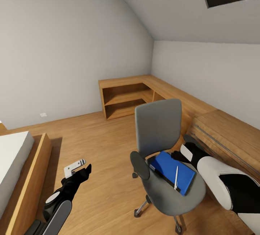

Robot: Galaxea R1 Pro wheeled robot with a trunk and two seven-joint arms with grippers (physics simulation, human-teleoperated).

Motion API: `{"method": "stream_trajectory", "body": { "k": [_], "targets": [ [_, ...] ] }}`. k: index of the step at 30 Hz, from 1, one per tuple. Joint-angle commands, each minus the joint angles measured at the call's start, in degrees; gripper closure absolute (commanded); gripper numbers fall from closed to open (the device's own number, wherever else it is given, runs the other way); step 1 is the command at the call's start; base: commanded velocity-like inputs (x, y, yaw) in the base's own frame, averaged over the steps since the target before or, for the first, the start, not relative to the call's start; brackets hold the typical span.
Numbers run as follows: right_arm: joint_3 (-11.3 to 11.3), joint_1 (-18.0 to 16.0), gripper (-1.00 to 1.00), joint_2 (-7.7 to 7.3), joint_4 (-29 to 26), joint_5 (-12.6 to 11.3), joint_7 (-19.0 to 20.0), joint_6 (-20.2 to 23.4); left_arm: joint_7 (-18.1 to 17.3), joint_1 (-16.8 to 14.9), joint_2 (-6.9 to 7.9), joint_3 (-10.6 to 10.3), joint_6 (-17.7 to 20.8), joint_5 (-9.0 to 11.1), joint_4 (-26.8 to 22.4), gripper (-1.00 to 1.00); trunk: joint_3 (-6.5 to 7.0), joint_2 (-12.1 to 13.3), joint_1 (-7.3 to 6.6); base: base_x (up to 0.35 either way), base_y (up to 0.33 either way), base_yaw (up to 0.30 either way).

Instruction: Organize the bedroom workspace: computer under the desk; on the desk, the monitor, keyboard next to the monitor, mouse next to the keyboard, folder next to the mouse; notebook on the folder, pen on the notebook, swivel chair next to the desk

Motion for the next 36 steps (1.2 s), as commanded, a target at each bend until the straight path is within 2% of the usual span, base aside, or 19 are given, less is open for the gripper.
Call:
{"method": "stream_trajectory", "body": {
  "k": [1, 32, 36],
  "targets": [
    [0.49, -0.02, -1.0, -0.02, -0.09, -0.61, -0.29, 0.31, 0.47, -0.06, 0.04, -0.15, 0.11, 0.35, -0.09, -1.0, -0.24, -0.45, 0.23, 0.0, 0.0, 0.0],
    [0.36, 0.08, -1.0, -0.15, 0.0, -0.71, -0.05, -0.6, 0.48, -0.06, 0.04, -0.33, 0.11, 0.35, -0.09, -1.0, -5.81, -12.89, 7.04, 0.0, 0.0, 0.0],
    [0.34, 0.08, -1.0, -0.79, 0.0, -0.65, 3.58, -0.54, 0.48, -0.03, 0.05, -0.28, 0.11, 0.35, -0.09, -1.0, -6.53, -14.49, 7.91, 0.0, 0.0, 0.0]
  ]
}}
